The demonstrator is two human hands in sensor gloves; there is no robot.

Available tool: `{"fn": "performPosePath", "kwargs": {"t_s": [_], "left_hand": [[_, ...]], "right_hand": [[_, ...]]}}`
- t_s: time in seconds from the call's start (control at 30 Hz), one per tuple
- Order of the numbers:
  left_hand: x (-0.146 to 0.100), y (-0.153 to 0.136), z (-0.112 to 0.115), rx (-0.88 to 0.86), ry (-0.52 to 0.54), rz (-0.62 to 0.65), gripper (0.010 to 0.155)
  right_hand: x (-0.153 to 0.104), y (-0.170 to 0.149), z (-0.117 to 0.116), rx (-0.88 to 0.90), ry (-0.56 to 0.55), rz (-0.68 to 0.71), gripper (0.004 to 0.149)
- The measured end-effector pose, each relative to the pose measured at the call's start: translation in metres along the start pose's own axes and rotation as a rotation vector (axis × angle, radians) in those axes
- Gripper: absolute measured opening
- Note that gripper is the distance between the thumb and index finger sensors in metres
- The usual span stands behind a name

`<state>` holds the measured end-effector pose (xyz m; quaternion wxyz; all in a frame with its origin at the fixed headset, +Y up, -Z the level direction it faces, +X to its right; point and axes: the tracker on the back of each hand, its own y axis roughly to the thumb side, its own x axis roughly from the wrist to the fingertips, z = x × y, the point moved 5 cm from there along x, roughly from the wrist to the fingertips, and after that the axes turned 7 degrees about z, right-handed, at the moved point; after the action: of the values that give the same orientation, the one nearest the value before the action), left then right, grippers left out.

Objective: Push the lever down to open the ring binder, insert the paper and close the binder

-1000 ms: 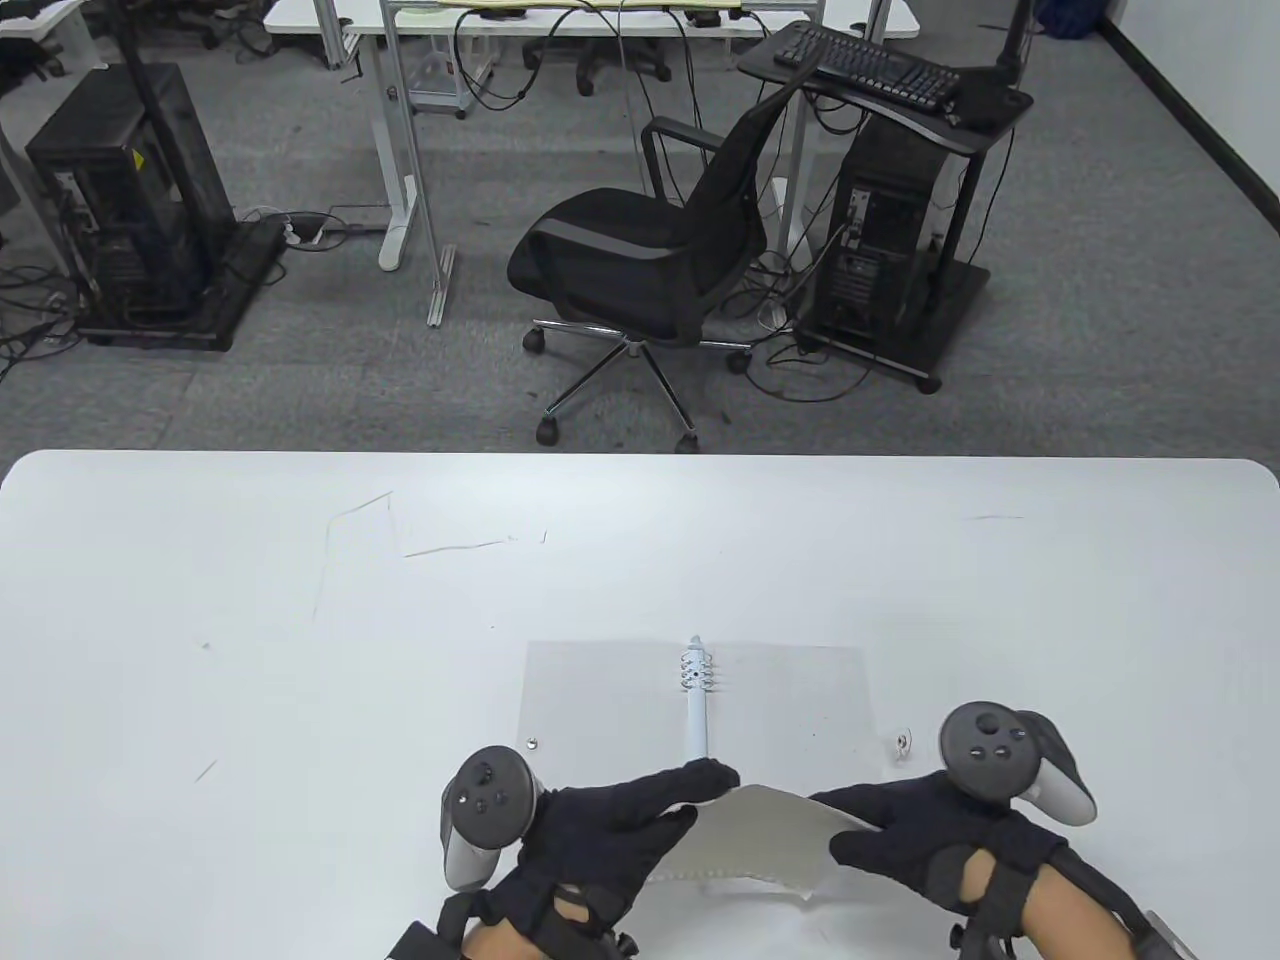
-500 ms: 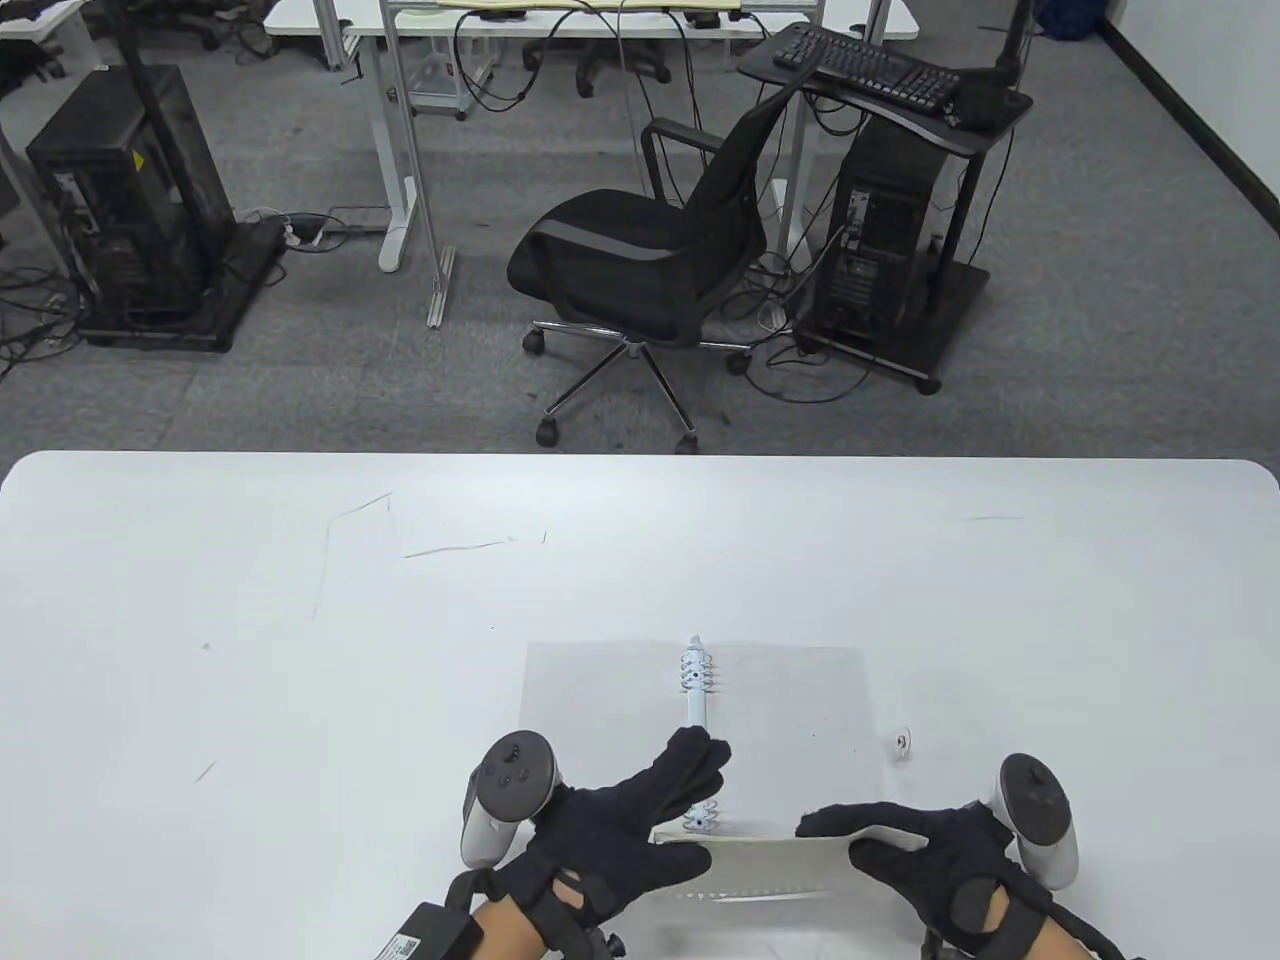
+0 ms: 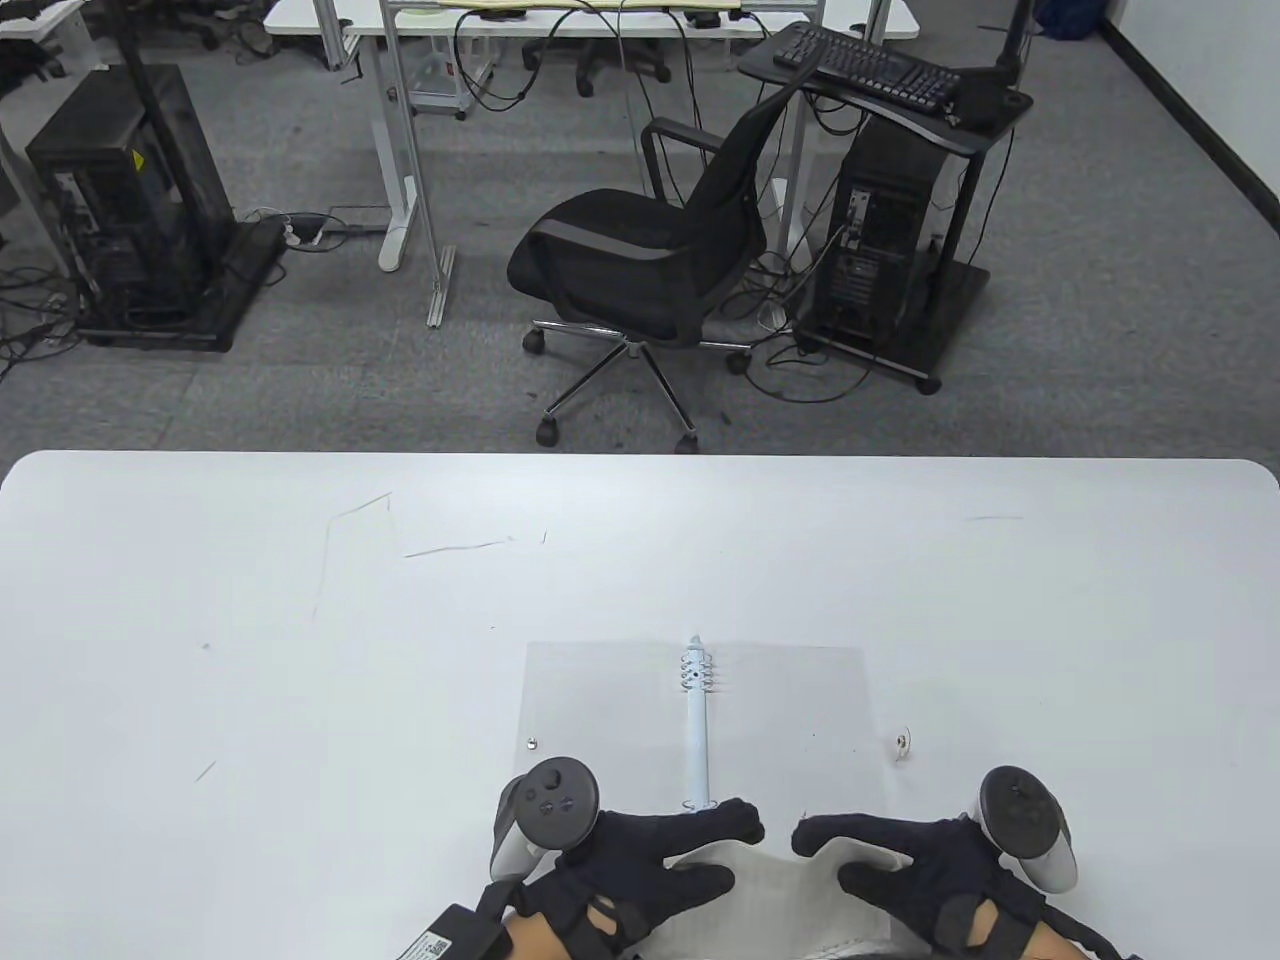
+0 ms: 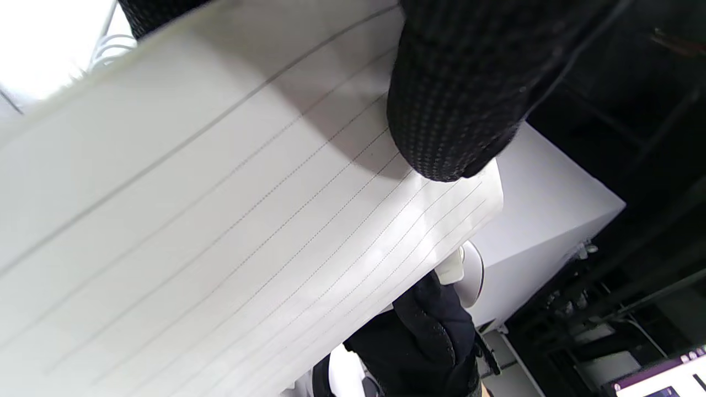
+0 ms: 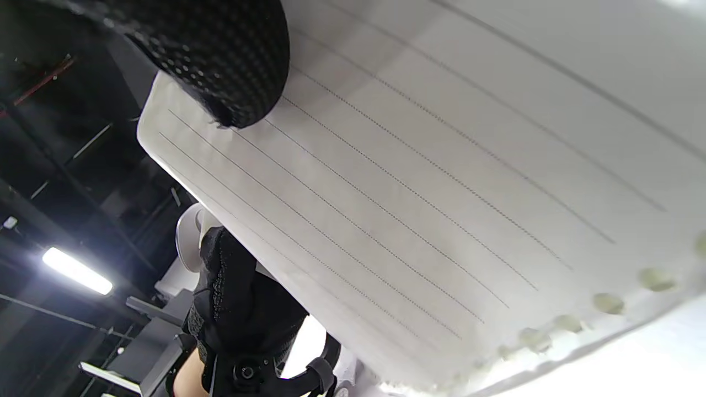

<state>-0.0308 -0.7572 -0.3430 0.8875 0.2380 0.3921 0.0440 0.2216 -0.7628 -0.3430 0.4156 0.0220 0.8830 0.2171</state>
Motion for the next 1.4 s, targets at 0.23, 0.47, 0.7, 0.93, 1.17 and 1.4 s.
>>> {"fn": "performPosePath", "kwargs": {"t_s": [0.23, 0.47, 0.7, 0.93, 1.17, 1.4], "left_hand": [[-0.008, 0.01, -0.017, 0.105, 0.157, -0.021, 0.048], [-0.005, 0.012, -0.009, 0.079, 0.107, 0.026, 0.053], [-0.004, 0.001, -0.007, 0.082, 0.081, -0.032, 0.056], [-0.004, -0.005, -0.006, 0.065, 0.06, -0.074, 0.053], [-0.006, -0.011, -0.008, 0.084, 0.082, -0.139, 0.047], [-0.008, -0.004, -0.019, 0.086, 0.165, -0.154, 0.038]], "right_hand": [[-0.002, 0.004, 0.005, -0.002, -0.056, 0.025, 0.047], [-0.001, 0.008, 0.003, -0.003, -0.046, 0.042, 0.047], [-0.001, 0.0, 0.002, -0.073, -0.029, -0.007, 0.049], [-0.002, -0.003, 0.001, -0.085, -0.018, -0.03, 0.049], [-0.003, -0.008, 0.004, -0.085, -0.032, -0.072, 0.049], [-0.006, 0.01, 0.023, -0.078, -0.15, -0.015, 0.057]]}}
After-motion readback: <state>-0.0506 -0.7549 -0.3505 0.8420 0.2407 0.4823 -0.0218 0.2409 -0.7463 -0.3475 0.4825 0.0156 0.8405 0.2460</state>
